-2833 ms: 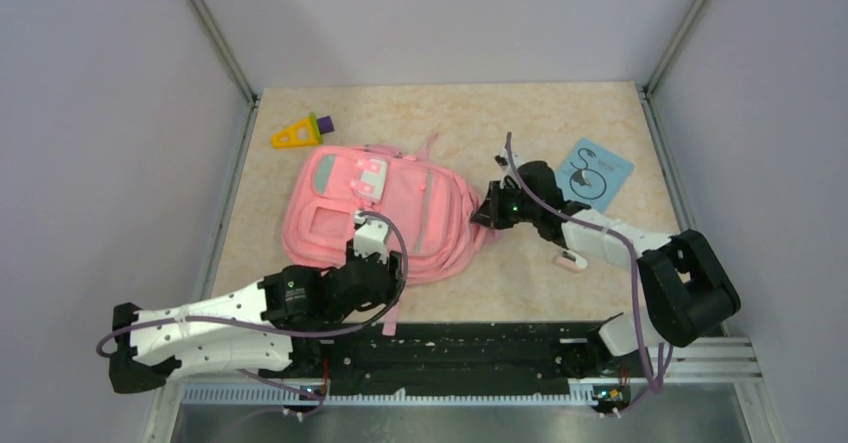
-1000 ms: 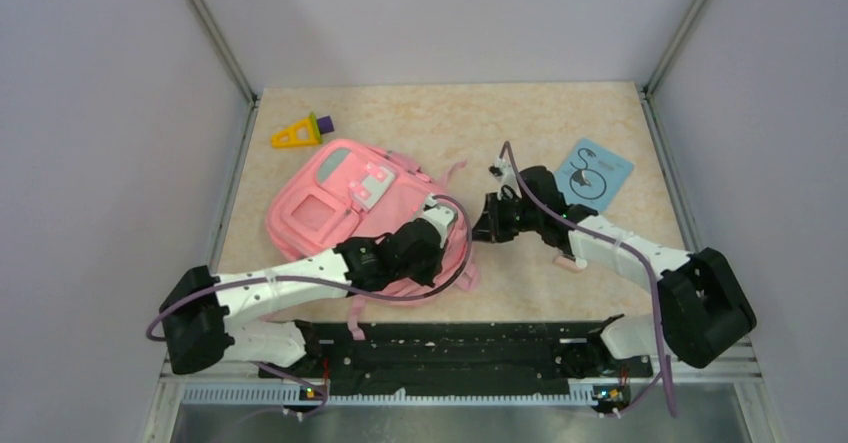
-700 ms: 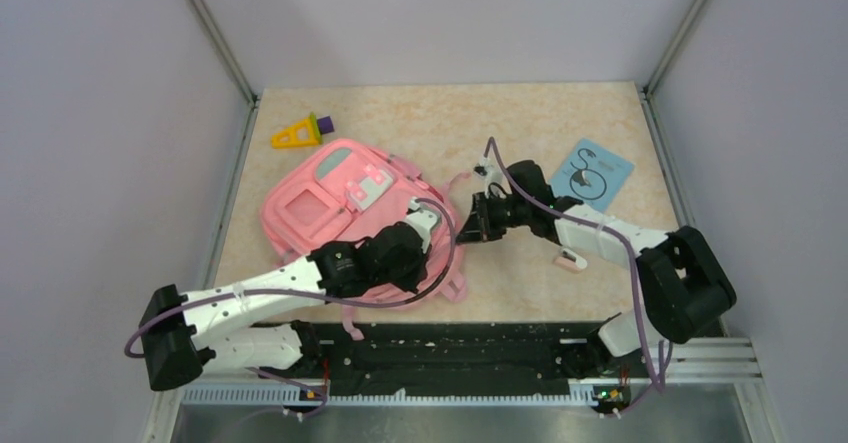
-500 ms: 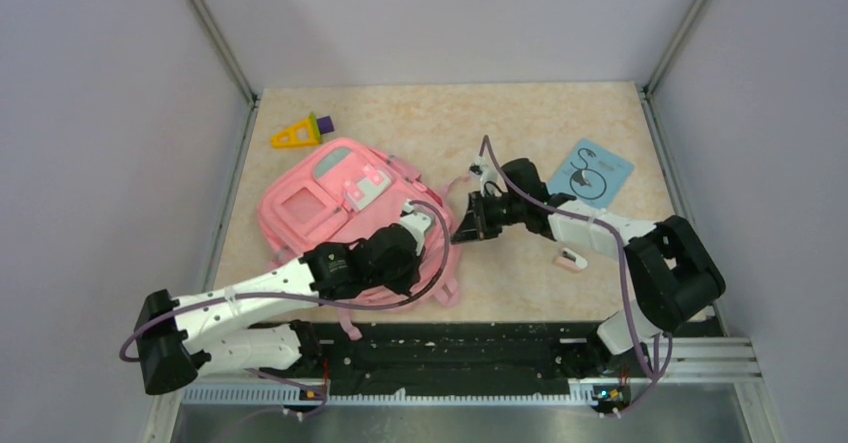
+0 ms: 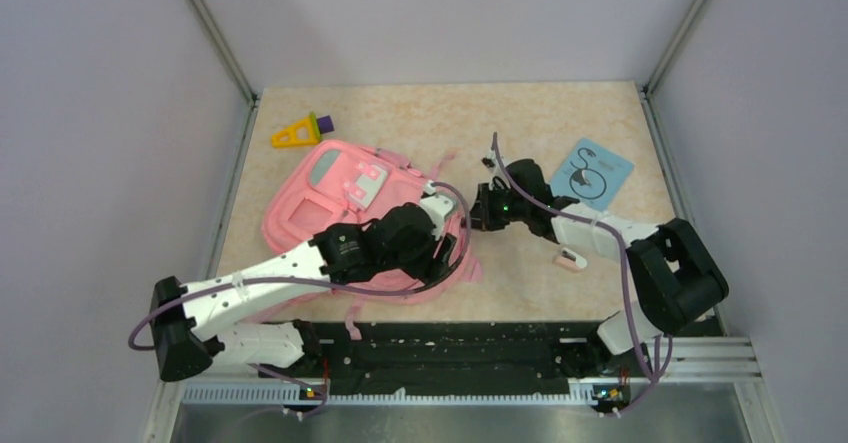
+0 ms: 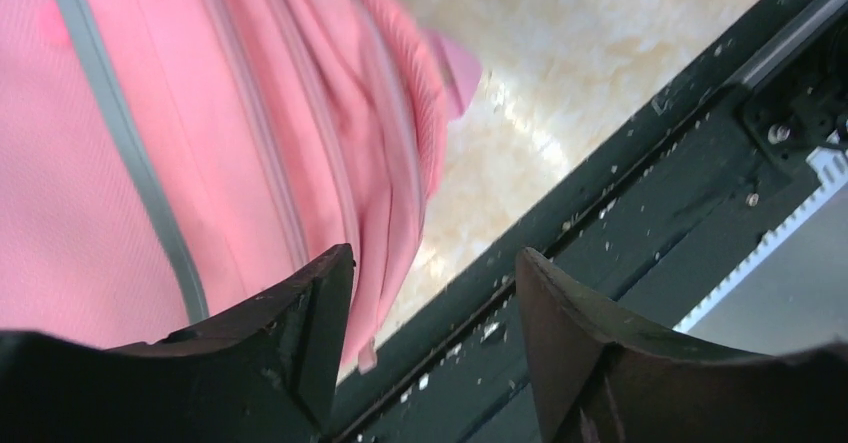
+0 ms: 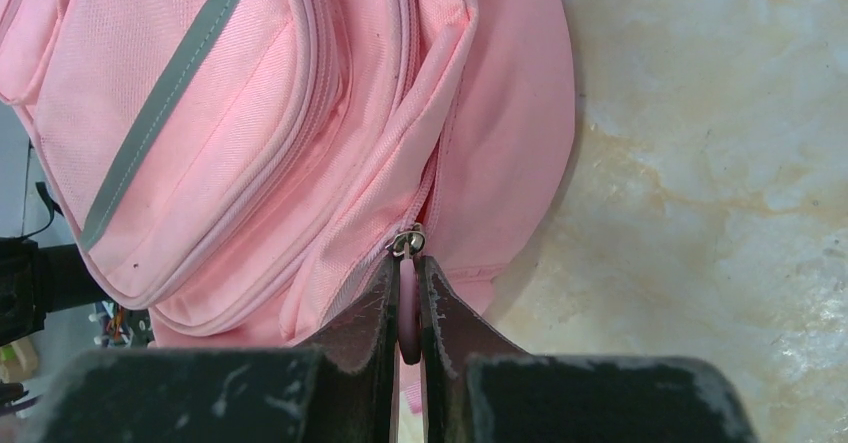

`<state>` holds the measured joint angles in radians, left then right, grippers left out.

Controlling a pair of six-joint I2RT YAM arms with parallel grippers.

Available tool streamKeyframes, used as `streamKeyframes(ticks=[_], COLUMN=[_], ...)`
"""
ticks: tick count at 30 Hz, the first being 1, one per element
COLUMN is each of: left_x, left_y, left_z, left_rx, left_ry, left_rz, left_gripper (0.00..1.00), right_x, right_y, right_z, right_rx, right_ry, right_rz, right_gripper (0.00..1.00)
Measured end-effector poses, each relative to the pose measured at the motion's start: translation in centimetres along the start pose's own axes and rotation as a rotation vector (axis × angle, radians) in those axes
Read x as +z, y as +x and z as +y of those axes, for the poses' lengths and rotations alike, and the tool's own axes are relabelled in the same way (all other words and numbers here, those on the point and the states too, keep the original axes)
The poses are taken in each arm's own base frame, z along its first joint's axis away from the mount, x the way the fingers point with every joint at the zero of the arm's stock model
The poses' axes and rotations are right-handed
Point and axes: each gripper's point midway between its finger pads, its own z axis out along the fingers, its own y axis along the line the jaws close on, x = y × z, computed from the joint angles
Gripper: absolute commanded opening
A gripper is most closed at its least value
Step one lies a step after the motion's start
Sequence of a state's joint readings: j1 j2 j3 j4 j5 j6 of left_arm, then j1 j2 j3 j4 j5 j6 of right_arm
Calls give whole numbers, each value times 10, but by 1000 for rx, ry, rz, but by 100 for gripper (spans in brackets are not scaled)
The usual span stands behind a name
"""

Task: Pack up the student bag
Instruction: Zip the student bag at the center of the board.

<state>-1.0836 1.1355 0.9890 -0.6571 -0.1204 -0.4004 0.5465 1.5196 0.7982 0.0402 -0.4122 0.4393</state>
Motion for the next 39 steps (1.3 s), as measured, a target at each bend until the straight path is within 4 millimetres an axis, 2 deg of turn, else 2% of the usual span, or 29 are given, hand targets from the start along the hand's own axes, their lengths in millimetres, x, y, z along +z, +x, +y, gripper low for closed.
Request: streamKeyframes(ticks=[3, 6, 9, 13, 21, 23, 27, 29, 35, 39], left_x=[15, 36, 55, 71, 96, 102, 109, 111, 108, 93], left_y=[-23, -30, -24, -15, -3, -3, -1, -1, 1, 3], left_z=[-6, -4, 2, 6, 10, 11, 19, 22, 23, 20], left_rx=[23, 37, 53, 76, 95, 97, 111, 111, 121, 99], left_ry=[2, -16, -41, -57, -75, -83, -127, -139, -139, -103], left_rz=[-27, -14, 27, 70, 117, 118, 120, 120, 107, 67], left_gripper=[67, 67, 67, 66, 56, 48, 10, 0, 0, 0], right_x=[-2, -7, -13, -20, -27, -27, -27, -28, -31, -34], right_y=[0, 1, 5, 7, 11, 11, 14, 15, 15, 18], right_z=[2, 6, 10, 14, 14, 13, 12, 9, 7, 13], right_rx=[-8, -13, -18, -16, -13, -11, -3, -2, 14, 37], right_ry=[7, 8, 3, 6, 13, 15, 21, 33, 36, -22], right_rz=[-12, -23, -28, -30, -27, -27, -24, -26, -21, 10], right_gripper=[0, 0, 0, 0, 0, 0, 0, 0, 0, 0])
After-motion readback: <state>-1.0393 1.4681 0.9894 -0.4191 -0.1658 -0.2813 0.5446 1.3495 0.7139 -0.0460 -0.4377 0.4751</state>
